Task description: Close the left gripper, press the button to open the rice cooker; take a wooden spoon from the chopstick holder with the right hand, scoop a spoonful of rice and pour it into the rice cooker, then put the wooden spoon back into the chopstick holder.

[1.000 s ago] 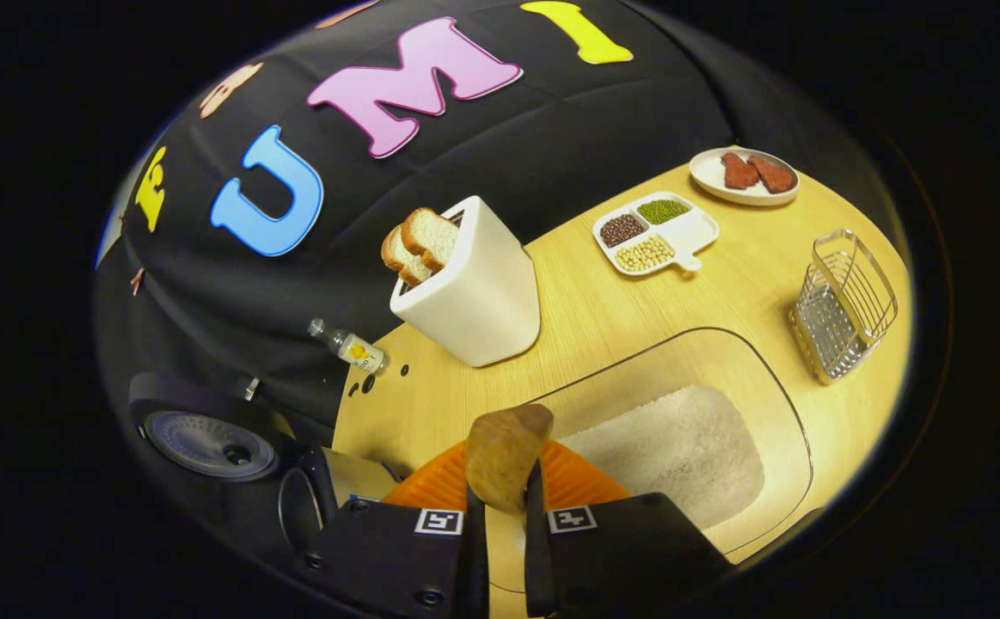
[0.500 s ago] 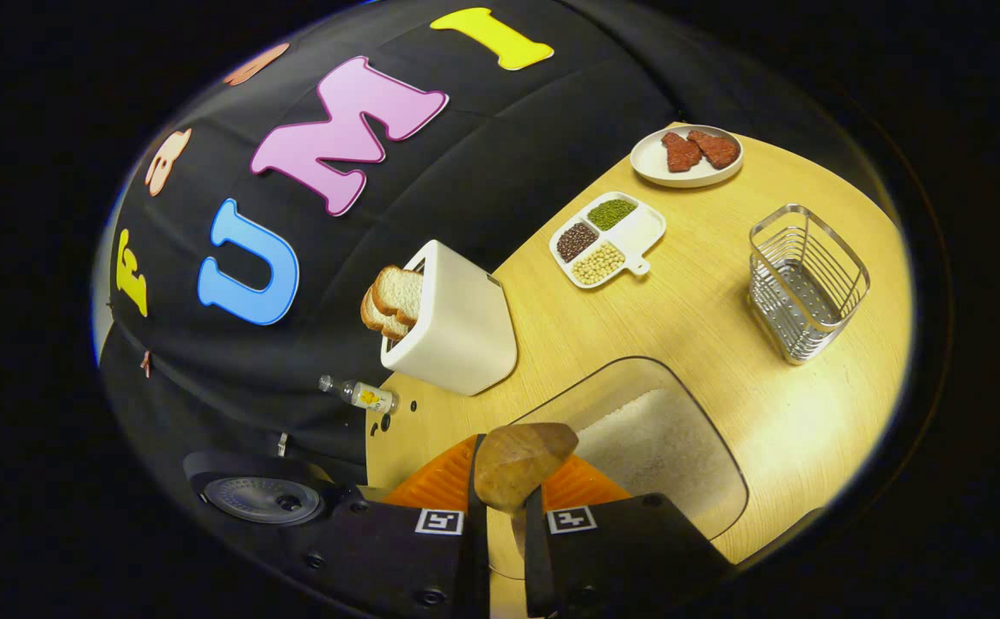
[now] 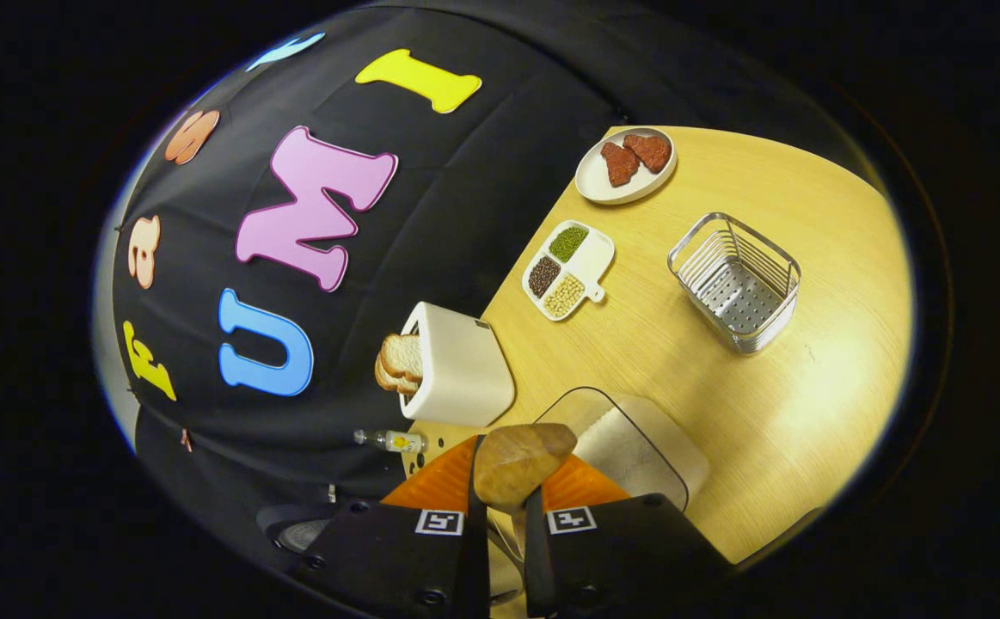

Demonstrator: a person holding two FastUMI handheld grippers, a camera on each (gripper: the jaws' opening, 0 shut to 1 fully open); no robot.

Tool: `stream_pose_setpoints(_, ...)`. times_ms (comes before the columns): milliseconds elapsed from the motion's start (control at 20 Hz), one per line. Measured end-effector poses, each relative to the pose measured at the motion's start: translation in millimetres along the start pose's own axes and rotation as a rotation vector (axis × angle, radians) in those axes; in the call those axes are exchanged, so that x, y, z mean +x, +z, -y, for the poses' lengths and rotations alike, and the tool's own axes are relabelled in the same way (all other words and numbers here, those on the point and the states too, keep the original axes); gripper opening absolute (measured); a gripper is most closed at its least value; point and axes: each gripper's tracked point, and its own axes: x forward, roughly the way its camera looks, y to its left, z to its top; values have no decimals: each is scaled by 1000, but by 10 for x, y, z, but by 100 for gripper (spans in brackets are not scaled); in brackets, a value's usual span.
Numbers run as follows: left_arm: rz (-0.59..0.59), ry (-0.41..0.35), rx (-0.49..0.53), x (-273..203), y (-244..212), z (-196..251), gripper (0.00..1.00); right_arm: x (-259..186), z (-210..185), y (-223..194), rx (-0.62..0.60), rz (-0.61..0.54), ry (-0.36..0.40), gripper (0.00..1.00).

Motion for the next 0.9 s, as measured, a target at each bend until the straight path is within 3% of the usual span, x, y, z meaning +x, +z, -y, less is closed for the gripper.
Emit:
stream_pose_setpoints(250,19,-25,-4,-7,63,-22,96,-105,-466,-89,74,-7,80,20)
stream_pose_setpoints(500,36,-15,6,-67,113,-178,96,-187,-1020,-484,108,-76,174,21)
stream_pose_setpoints(900,36,-5,-35,-139,108,-439,95,-97,-1648,-1455,-51,-195,263,21)
